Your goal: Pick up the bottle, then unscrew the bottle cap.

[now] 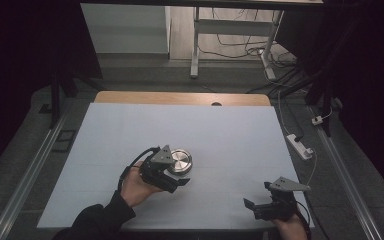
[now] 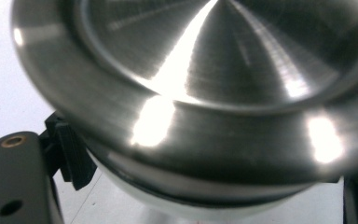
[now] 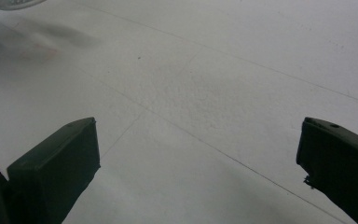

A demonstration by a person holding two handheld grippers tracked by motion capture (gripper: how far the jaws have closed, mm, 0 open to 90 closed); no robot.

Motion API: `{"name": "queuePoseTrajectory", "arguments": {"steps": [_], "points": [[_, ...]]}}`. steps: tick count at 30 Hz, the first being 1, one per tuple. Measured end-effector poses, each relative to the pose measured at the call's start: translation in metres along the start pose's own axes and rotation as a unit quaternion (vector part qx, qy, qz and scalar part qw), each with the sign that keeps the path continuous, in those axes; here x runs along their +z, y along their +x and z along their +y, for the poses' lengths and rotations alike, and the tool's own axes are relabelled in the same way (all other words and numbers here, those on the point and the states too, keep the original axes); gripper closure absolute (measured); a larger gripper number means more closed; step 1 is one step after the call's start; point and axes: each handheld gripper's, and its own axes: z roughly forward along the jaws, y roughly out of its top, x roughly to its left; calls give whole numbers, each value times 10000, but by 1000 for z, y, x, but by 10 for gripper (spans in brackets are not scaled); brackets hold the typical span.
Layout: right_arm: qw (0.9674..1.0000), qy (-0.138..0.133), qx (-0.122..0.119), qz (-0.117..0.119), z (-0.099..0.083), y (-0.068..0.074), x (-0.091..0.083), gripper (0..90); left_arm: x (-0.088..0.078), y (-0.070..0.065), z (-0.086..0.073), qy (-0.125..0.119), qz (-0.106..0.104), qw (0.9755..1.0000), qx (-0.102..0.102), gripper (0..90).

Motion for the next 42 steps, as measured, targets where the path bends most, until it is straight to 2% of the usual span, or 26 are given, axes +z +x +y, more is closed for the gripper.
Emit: {"name": "queuePoseTrajectory", "arguments": {"steps": [16, 21, 29, 34, 42], "points": [[9992, -301, 149, 195, 9, 3, -4, 0, 1, 2, 0, 9, -11, 10000, -4, 156], [9988, -380, 40, 300, 17, 9, -3, 0, 3, 2, -1, 23, -30, 10000, -12, 156], [9971, -445, -328, 529, 29, 24, 4, 0, 4, 2, 0, 11, -69, 10000, -17, 156], [9947, -550, -477, 725, 37, 31, 8, 0, 4, 2, 1, -12, -83, 10000, -36, 156], [9897, -707, -552, 1112, 55, 40, 16, 0, 5, 2, 1, -18, -100, 9999, -32, 156]]}}
